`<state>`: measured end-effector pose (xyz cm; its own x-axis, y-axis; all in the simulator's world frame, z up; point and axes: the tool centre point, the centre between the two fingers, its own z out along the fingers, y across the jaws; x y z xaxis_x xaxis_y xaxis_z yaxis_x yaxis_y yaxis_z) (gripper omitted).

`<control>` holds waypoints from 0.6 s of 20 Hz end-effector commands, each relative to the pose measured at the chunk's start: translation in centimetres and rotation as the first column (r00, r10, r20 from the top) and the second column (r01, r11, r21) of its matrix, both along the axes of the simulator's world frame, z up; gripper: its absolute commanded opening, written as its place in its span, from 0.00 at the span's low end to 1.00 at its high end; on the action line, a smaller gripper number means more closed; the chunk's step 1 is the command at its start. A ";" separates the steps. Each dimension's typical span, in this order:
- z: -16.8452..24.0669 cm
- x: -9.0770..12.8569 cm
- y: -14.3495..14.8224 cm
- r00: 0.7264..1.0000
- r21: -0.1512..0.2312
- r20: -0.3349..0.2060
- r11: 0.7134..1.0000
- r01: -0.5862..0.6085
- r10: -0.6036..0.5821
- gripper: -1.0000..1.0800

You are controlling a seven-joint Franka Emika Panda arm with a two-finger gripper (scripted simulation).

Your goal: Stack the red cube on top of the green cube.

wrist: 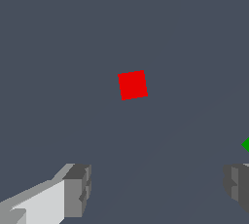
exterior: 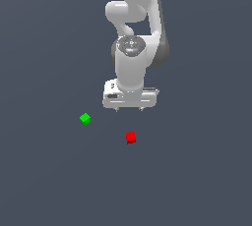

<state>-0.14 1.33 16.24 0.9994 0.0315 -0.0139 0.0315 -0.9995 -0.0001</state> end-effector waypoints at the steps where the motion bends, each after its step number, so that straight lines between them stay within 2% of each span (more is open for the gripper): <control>1: 0.0 0.0 0.0 1.000 0.000 0.000 1.000 0.000 0.000 0.96; 12: -2.4 1.6 0.1 0.999 0.001 0.004 0.999 -0.040 0.040 0.96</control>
